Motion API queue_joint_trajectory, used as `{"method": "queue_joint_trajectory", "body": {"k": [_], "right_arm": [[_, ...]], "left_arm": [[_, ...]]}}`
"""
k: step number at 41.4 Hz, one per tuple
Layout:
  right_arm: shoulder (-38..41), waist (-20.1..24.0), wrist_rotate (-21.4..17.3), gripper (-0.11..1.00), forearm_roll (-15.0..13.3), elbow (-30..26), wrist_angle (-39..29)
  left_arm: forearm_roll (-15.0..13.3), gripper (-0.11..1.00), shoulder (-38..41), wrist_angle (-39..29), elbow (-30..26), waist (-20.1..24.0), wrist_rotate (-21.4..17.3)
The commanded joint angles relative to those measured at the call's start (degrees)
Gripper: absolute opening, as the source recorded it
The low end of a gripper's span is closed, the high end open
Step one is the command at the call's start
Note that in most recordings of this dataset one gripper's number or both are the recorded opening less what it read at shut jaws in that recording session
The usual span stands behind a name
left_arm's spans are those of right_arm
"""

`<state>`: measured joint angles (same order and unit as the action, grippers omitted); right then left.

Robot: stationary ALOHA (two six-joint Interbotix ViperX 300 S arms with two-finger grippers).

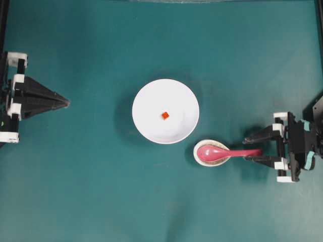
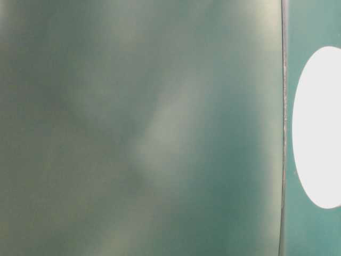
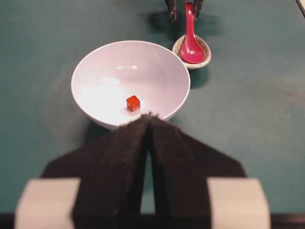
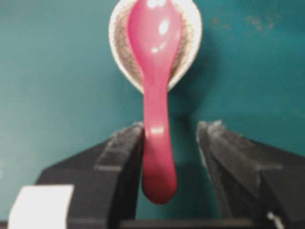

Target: Grip the spoon and scoop the red block from the bowl with right arm.

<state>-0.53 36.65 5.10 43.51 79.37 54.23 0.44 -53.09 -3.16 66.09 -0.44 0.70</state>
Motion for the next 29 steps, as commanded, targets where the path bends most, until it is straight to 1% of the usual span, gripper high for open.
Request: {"method": "queue_joint_trajectory", "body": {"k": [1, 9, 21, 29], "right_arm": [[0.0, 0.79, -0.18, 0.54, 0.62, 0.0, 1.14], [0.09, 1.67, -0.53, 0.54, 1.32, 0.09, 1.14], [0.18, 1.85, -0.79, 0.53, 1.32, 0.09, 1.23], [0.18, 1.85, -0.7, 0.45, 1.32, 0.18, 2.2]], "left_arm": [[0.0, 0.0, 0.44, 0.18, -0.79, -0.18, 0.09], [0.09, 0.0, 0.44, 0.18, -0.79, -0.18, 0.0], [0.09, 0.0, 0.44, 0.18, -0.79, -0.18, -0.09], [0.09, 0.0, 0.44, 0.18, -0.79, -0.09, -0.09]]}}
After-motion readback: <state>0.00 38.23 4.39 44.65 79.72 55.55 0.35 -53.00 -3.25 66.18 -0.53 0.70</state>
